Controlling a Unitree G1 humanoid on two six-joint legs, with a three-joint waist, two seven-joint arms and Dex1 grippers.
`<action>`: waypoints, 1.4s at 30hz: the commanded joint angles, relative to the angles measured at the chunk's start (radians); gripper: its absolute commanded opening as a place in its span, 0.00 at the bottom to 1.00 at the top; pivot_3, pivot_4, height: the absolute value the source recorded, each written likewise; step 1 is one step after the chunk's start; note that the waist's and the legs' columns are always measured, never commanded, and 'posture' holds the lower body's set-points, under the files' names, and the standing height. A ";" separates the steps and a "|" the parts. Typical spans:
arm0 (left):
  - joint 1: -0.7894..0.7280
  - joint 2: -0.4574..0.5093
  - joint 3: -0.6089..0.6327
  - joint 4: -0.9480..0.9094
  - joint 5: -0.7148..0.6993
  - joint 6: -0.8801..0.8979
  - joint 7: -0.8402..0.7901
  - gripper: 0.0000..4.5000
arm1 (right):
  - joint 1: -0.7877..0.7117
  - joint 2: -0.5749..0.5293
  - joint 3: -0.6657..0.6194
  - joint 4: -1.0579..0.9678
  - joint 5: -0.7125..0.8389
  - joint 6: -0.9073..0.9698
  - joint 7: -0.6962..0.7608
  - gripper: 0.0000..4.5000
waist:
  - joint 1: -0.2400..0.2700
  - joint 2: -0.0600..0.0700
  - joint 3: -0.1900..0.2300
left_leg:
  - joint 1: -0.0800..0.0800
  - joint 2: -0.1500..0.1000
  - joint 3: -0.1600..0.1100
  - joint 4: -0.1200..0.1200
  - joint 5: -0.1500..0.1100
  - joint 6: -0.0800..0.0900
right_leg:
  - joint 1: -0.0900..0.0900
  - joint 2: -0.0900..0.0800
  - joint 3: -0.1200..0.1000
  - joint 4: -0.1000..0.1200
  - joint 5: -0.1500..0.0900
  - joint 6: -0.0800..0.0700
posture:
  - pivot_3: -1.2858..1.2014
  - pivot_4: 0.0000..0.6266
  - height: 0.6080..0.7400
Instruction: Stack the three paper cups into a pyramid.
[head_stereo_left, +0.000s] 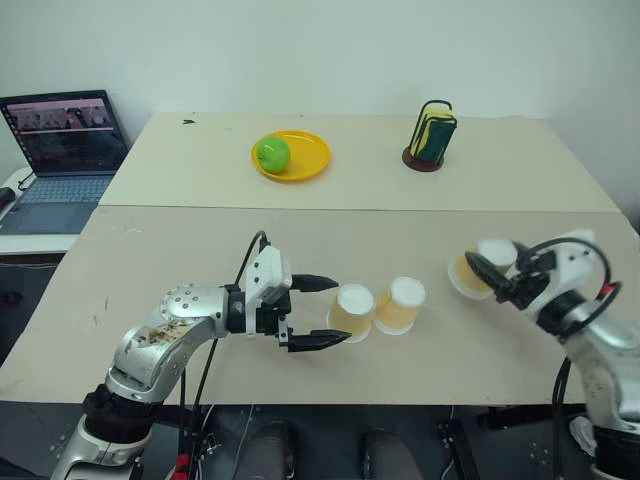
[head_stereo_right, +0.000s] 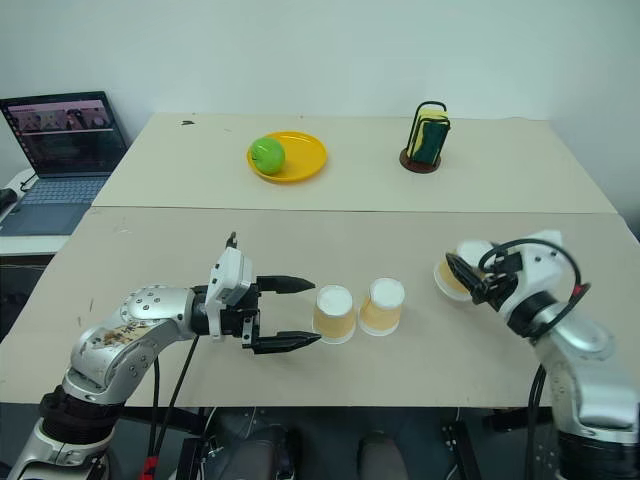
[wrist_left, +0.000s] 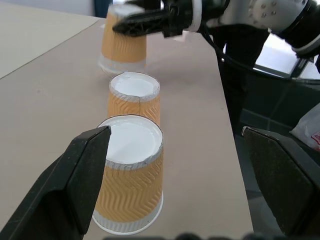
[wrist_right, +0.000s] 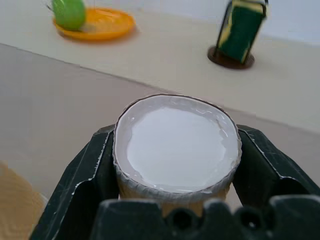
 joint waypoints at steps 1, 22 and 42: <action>-0.014 0.003 0.008 -0.033 -0.023 0.003 0.003 1.00 | 0.016 -0.087 -0.084 -0.179 0.199 0.088 0.097 0.62 | 0.000 0.000 0.000 | 0.000 0.000 0.000 0.000 0.000 0.000 | 0.000 0.000 0.000 0.000 0.000 0.000 | 0.52 0.24 0.96; -0.011 0.009 0.014 -0.074 -0.058 0.039 0.041 1.00 | -0.169 -0.171 0.253 -0.132 0.200 0.090 0.302 0.62 | 0.002 -0.002 0.001 | -0.001 -0.001 0.000 0.000 0.000 0.000 | 0.000 -0.002 -0.001 -0.001 0.000 0.000 | 0.52 0.24 0.96; -0.002 0.013 0.020 -0.091 -0.071 0.054 0.070 1.00 | -0.224 -0.115 0.281 -0.067 0.125 0.071 0.318 0.62 | 0.001 -0.002 0.001 | -0.001 -0.001 0.000 0.000 0.000 0.000 | 0.000 -0.001 -0.001 -0.001 0.000 0.000 | 0.52 0.24 0.96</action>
